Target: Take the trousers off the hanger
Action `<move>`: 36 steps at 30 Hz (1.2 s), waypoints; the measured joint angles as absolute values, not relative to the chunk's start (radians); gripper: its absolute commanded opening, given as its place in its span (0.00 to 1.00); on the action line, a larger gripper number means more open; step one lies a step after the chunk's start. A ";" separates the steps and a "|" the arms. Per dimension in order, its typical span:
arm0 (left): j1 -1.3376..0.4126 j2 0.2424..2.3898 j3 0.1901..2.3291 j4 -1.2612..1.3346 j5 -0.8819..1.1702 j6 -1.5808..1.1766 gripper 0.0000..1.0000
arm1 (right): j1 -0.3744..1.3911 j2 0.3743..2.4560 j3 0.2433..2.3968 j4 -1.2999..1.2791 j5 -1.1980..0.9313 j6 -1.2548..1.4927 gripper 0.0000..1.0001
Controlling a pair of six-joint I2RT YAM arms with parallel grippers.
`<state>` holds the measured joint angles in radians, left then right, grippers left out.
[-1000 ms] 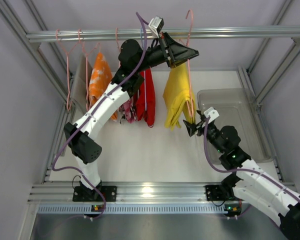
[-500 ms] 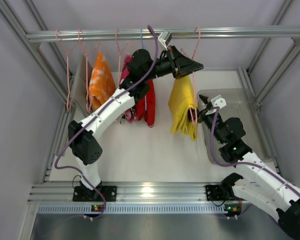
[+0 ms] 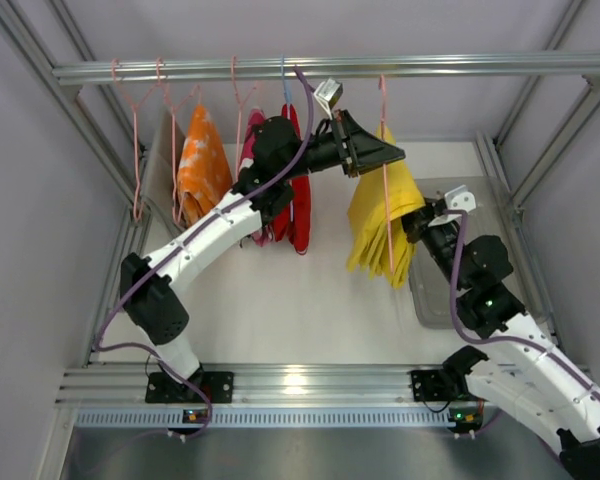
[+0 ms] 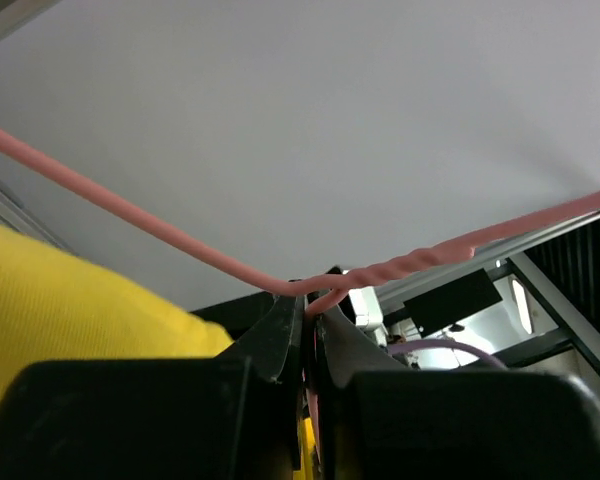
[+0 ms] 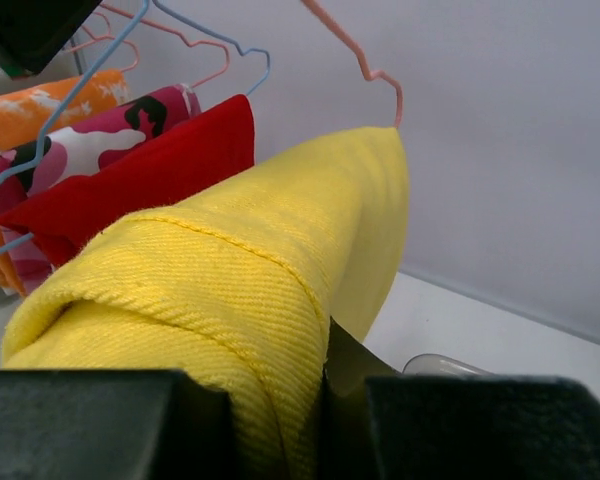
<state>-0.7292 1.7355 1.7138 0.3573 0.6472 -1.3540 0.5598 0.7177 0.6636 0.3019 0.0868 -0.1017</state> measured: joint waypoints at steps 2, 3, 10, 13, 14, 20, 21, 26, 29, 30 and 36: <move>-0.731 1.701 1.668 0.369 0.657 -1.336 0.00 | 0.560 0.679 0.686 0.245 0.087 -0.097 0.00; -0.733 1.682 1.641 0.374 0.663 -1.327 0.00 | 0.560 0.664 0.699 0.220 0.087 -0.094 0.00; -0.736 1.596 1.495 0.381 0.688 -1.234 0.00 | 0.560 0.614 0.841 0.069 0.082 -0.058 0.00; -0.740 1.586 1.453 0.372 0.685 -1.193 0.00 | 0.559 0.623 0.920 0.041 0.075 -0.030 0.00; -0.741 1.586 1.438 0.369 0.681 -1.180 0.00 | 0.559 0.631 0.952 0.035 0.073 -0.021 0.00; -0.742 1.586 1.346 0.318 0.660 -1.147 0.00 | 0.559 0.672 1.124 0.034 0.076 -0.016 0.00; -0.742 1.586 1.336 0.309 0.658 -1.140 0.00 | 0.559 0.673 1.145 0.034 0.087 -0.023 0.00; -0.742 1.586 1.325 0.282 0.656 -1.108 0.00 | 0.538 0.654 1.227 0.024 0.164 -0.073 0.00; -0.741 1.584 1.325 0.276 0.656 -1.096 0.00 | 0.509 0.623 1.249 -0.010 0.244 -0.117 0.00; -0.739 1.582 1.325 0.273 0.656 -1.093 0.00 | 0.500 0.613 1.256 -0.023 0.274 -0.132 0.00; -0.734 1.559 1.324 0.261 0.656 -1.073 0.00 | 0.427 0.550 1.273 -0.173 0.482 -0.216 0.00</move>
<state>-0.7338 1.5593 1.3239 0.2611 0.6556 -1.0729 0.4267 0.5499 1.2728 -0.1734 0.4816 -0.2161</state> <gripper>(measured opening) 0.058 0.123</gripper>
